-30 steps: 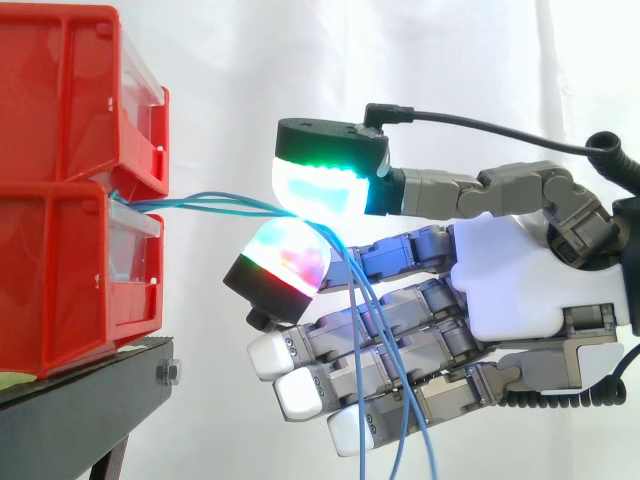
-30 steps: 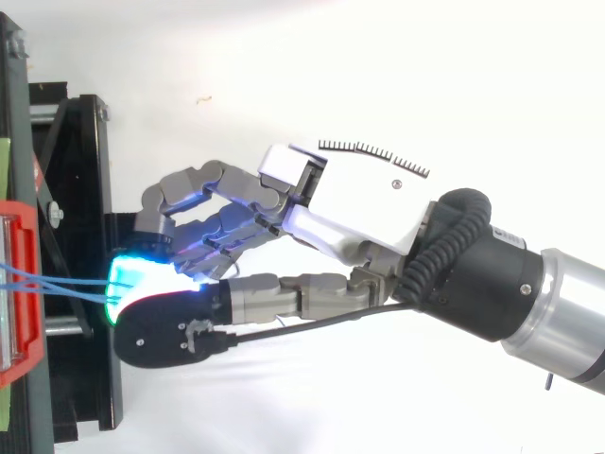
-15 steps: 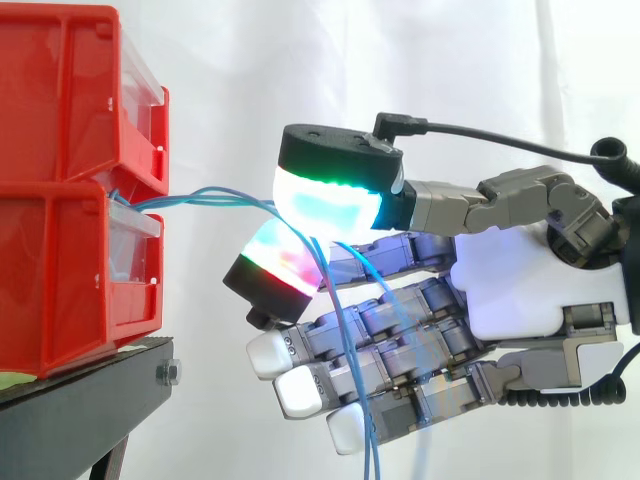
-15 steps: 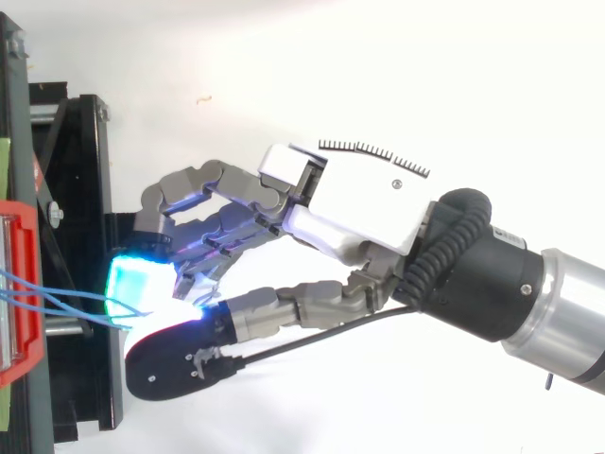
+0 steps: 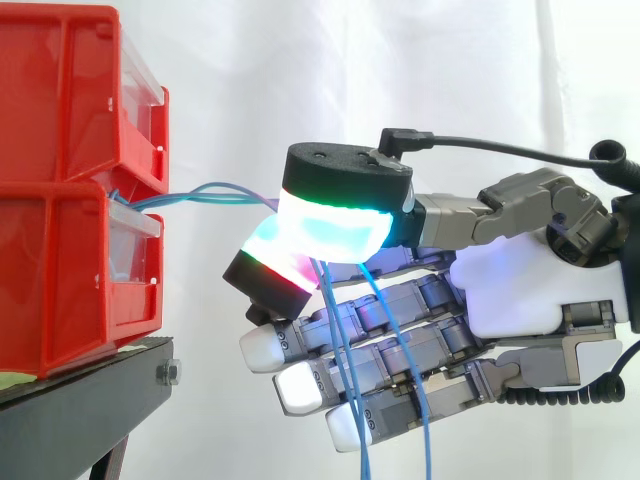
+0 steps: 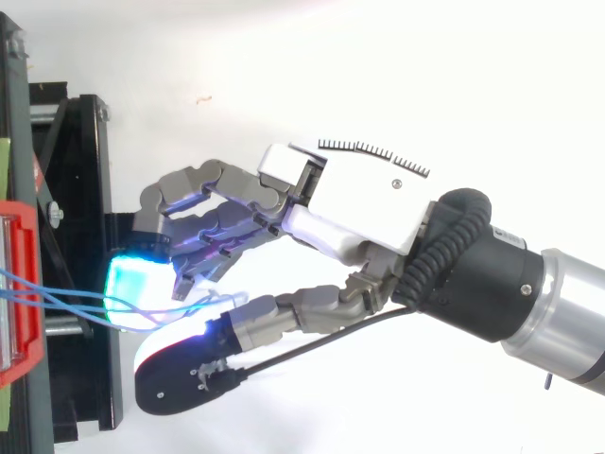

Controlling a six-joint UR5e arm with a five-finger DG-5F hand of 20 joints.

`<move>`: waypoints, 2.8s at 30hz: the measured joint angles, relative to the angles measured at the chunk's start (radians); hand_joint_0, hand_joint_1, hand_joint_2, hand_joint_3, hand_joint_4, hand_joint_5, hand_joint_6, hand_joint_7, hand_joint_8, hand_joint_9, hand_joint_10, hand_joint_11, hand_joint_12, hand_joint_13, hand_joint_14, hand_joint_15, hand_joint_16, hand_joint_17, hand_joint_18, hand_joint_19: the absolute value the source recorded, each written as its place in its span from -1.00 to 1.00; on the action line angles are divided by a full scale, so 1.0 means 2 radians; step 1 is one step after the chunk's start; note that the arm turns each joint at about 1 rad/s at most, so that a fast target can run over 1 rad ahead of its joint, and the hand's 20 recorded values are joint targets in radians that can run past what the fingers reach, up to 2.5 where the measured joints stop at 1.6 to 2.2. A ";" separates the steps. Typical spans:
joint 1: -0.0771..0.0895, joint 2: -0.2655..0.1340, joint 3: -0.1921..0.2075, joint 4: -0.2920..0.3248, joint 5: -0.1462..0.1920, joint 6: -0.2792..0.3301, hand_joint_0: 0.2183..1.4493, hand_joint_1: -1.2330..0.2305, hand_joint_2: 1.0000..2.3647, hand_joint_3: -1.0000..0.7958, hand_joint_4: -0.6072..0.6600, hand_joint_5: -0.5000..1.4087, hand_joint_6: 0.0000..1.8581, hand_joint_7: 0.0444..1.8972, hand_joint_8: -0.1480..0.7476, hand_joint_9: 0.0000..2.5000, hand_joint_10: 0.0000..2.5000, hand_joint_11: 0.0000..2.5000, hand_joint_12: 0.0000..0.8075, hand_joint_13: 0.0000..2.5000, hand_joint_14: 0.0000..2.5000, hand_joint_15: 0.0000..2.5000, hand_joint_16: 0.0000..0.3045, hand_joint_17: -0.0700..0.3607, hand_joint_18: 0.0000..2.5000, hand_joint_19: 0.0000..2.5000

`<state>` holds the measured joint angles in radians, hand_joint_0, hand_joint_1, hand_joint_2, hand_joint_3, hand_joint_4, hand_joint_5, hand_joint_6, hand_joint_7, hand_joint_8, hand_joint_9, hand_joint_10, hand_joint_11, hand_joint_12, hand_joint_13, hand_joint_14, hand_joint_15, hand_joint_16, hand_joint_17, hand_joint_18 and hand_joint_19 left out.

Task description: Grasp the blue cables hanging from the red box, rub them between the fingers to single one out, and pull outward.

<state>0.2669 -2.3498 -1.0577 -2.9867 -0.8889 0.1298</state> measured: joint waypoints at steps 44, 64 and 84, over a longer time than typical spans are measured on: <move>0.000 0.000 0.007 -0.023 0.000 0.013 -0.18 -0.53 -0.98 -0.23 -0.02 -0.69 -0.01 0.11 -0.09 -0.44 -0.99 -0.55 -0.03 -0.36 -0.98 -0.49 -0.67 -0.15 -0.43 -0.50; 0.000 0.000 0.008 -0.028 0.000 0.013 -0.11 -0.57 -1.00 -0.44 0.04 -0.72 -0.02 0.04 -0.17 -0.54 -0.99 -0.59 -0.05 -0.42 -0.98 -0.53 -0.68 -0.16 -0.44 -0.57; 0.000 0.000 0.010 -0.031 -0.001 0.013 -0.38 -0.20 -1.00 -0.40 0.10 -0.67 -0.06 0.07 -0.10 -0.42 -0.99 -0.58 0.00 -0.37 -0.98 -0.50 -0.67 -0.15 -0.46 -0.47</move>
<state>0.2666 -2.3498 -1.0378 -3.0496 -0.8912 0.1565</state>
